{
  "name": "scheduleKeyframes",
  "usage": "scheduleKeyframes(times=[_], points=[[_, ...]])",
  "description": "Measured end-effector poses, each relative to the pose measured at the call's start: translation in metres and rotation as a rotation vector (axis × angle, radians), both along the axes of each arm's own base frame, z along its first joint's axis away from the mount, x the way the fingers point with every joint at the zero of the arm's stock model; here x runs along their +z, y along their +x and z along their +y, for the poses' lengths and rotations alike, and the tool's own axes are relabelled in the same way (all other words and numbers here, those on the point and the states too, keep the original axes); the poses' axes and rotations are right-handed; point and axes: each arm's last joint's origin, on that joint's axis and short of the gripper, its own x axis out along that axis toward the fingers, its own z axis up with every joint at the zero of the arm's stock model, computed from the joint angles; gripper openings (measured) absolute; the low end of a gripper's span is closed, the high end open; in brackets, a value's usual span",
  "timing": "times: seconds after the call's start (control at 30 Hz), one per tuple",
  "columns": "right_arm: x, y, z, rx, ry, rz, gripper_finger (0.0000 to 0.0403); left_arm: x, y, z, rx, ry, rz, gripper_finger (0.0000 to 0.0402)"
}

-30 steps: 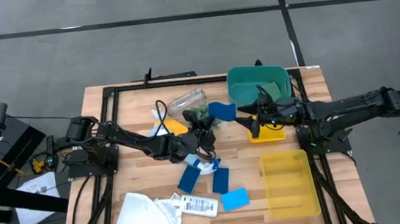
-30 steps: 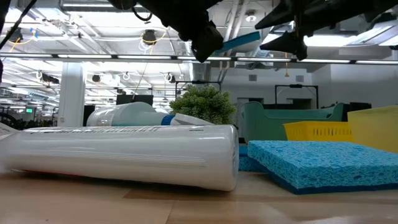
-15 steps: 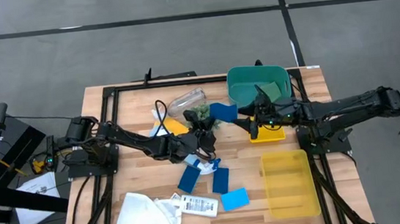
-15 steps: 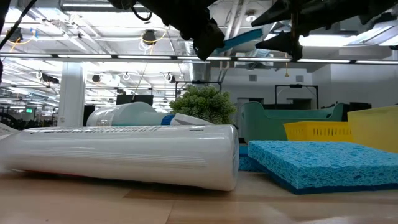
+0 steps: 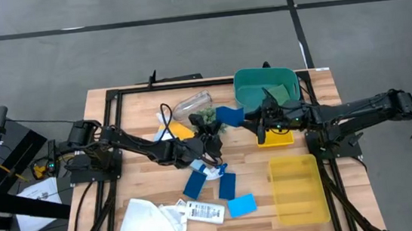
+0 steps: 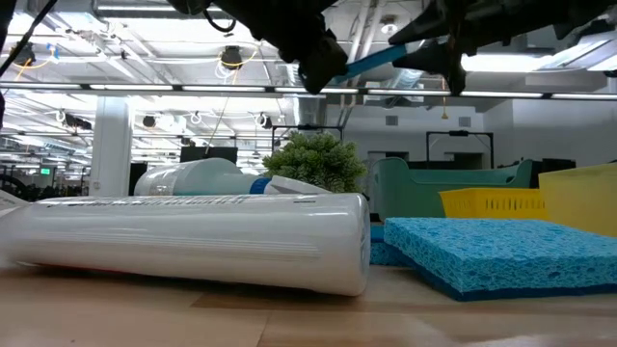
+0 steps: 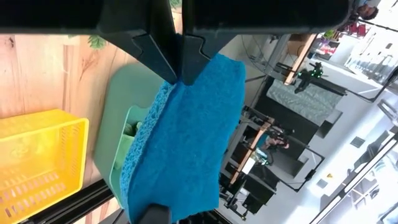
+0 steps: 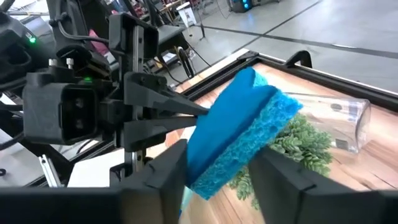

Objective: Pick & Place Kitchen Items
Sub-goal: Put the blue sponge into the top yellow bin

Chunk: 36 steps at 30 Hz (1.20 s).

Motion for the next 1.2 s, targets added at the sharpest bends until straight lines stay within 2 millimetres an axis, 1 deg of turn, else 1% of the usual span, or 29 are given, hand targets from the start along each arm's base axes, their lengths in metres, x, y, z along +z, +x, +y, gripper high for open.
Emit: scheduleKeyframes(times=[0.2, 0.47, 0.6, 0.7, 0.8, 0.93, 1.03, 1.2], points=[[0.000, 0.000, -0.001, -0.003, -0.001, 0.001, 0.0076, -0.001, -0.001, 0.000, 0.020, 0.006, 0.007, 0.0002], [-0.002, -0.001, -0.007, -0.030, -0.002, 0.020, 0.0012, 0.000, -0.001, 0.001, 0.019, 0.004, 0.004, 0.0004], [-0.002, -0.001, -0.007, -0.041, -0.020, 0.028, 0.0007, -0.001, 0.000, 0.000, 0.011, -0.028, -0.025, 0.0013], [-0.003, -0.002, -0.008, -0.059, -0.032, 0.041, 0.0004, -0.001, 0.000, 0.000, 0.016, -0.029, -0.028, 0.0031], [0.001, -0.007, -0.009, -0.093, -0.042, 0.038, 0.0004, -0.001, 0.000, 0.000, 0.018, -0.029, -0.028, 0.0055], [0.005, -0.018, -0.010, -0.134, -0.060, 0.044, 0.0003, -0.001, -0.001, -0.001, 0.015, -0.027, -0.020, 0.0088], [0.009, -0.026, -0.009, -0.135, -0.066, 0.048, 0.0002, -0.004, -0.002, -0.001, 0.015, -0.019, 0.019, 0.0110], [0.011, -0.043, -0.007, -0.126, -0.052, 0.077, 0.0001, -0.003, -0.004, 0.000, 0.058, -0.012, 0.023, 0.0133]])
